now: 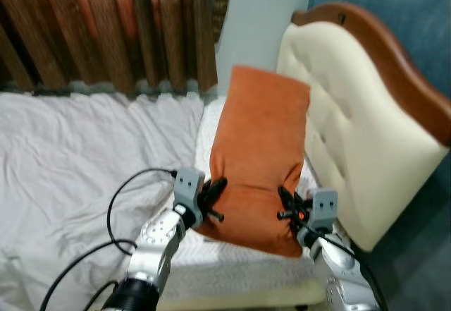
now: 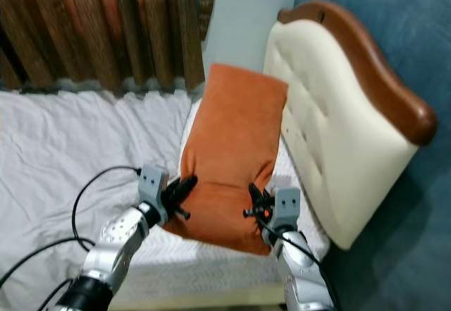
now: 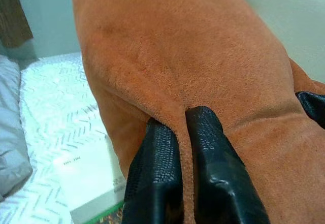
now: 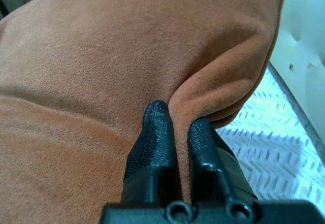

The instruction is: Clean up the room

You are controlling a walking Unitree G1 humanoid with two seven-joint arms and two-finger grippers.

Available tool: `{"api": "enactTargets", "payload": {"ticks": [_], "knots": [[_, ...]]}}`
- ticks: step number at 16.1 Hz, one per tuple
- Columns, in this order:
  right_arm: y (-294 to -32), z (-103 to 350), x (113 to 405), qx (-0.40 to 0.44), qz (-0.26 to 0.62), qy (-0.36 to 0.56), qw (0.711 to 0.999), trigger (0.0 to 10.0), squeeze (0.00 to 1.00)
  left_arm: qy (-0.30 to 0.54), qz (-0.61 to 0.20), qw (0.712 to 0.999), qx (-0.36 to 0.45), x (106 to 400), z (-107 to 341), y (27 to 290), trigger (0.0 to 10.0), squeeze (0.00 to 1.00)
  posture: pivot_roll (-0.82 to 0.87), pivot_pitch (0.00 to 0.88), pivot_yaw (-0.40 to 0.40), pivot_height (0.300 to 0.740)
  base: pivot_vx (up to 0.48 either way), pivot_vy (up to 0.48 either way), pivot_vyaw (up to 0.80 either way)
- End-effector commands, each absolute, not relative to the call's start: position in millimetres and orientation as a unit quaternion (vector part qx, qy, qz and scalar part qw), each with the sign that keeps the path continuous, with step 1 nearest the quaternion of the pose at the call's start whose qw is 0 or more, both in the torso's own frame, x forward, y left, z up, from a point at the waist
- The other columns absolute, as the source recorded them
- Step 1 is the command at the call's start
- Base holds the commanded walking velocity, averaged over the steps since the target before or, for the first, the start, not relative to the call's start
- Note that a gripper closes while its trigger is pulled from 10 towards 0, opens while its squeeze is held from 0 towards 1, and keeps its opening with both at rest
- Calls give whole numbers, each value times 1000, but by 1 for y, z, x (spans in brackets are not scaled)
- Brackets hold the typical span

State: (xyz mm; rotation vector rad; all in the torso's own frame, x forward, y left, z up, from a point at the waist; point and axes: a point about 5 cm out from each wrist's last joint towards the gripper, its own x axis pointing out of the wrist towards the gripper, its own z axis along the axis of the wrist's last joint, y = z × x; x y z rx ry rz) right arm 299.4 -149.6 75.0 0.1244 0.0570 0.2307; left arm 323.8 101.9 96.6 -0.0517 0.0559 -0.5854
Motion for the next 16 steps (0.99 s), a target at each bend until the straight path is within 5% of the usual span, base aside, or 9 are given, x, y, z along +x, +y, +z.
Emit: {"api": "enactTargets", "payload": {"ticks": [1,9,12,16], "knots": [[-168,81,302,58,80,15,995,10000,0,-8,-220,975,-15,332,112,136,10000,0,-34,0,-38,740,364,-311,0],[-169,79,303,45,96,24,994,10000,0,4,-189,982,-26,334,106,141,10000,0,-36,0,-49,740,367,-306,0],[-168,79,304,42,105,29,993,10000,0,17,-160,987,-14,338,103,144,10000,0,-38,0,-51,740,0,0,0],[-166,76,303,41,109,37,993,10000,0,10,-164,986,-34,338,105,141,10000,0,-44,0,-47,740,467,0,0]]}}
